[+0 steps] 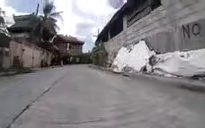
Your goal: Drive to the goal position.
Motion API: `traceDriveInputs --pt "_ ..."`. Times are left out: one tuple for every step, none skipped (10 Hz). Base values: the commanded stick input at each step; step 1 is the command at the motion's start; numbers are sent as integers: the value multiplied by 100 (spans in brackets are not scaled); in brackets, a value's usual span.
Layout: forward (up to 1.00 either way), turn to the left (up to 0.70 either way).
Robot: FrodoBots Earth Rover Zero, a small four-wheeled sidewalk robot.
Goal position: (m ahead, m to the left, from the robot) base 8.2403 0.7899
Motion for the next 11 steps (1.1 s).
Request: traceDriveInputs --pt "100 -1" --pt "100 0" --pt "100 0" --pt "100 0" --pt "100 0" --pt "100 0" --pt "100 0" --pt "100 -1" --pt "100 -1" --pt "100 -2" --pt "100 -1"
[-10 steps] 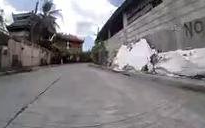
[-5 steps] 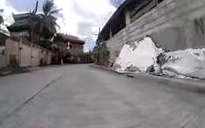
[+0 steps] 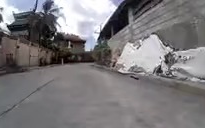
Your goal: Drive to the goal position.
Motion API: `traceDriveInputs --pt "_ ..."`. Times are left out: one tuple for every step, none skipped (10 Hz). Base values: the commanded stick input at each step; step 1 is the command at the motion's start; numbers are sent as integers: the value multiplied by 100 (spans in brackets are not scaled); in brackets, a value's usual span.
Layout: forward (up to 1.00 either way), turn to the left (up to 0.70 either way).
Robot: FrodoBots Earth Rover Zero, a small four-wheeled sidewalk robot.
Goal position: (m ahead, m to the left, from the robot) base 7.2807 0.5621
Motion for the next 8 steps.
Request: traceDriveInputs --pt "100 -1" --pt "100 0" --pt "100 21" --pt "100 32" --pt "100 27" --pt "100 7" --pt "100 0" --pt "100 0"
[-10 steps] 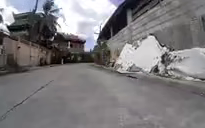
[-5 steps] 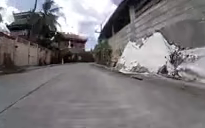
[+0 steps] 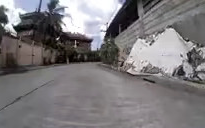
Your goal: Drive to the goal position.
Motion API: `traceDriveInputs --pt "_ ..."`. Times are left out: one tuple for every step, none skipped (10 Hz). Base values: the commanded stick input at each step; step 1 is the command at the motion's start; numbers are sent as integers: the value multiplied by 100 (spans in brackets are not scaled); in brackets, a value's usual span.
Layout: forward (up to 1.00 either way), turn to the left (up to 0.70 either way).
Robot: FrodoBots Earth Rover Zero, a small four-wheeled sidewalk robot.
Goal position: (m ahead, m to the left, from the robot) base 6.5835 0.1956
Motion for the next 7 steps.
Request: traceDriveInputs --pt "100 0" --pt "100 0" --pt "100 0" --pt "100 0" --pt "100 0" --pt "100 0" --pt "100 0"
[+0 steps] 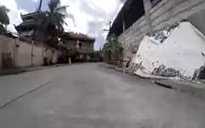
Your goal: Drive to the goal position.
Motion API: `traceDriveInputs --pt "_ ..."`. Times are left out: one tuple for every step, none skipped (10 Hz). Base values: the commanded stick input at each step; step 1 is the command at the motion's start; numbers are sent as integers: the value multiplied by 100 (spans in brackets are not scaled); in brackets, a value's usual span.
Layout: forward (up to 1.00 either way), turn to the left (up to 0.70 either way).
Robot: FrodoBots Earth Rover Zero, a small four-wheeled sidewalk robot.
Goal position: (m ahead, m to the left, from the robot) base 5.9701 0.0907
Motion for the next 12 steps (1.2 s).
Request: traceDriveInputs --pt "100 0" --pt "100 0" --pt "100 10" --pt "100 19" --pt "100 8" --pt "100 0" --pt "100 0" --pt "100 0" --pt "100 0" --pt "100 0" --pt "100 0" --pt "100 0"
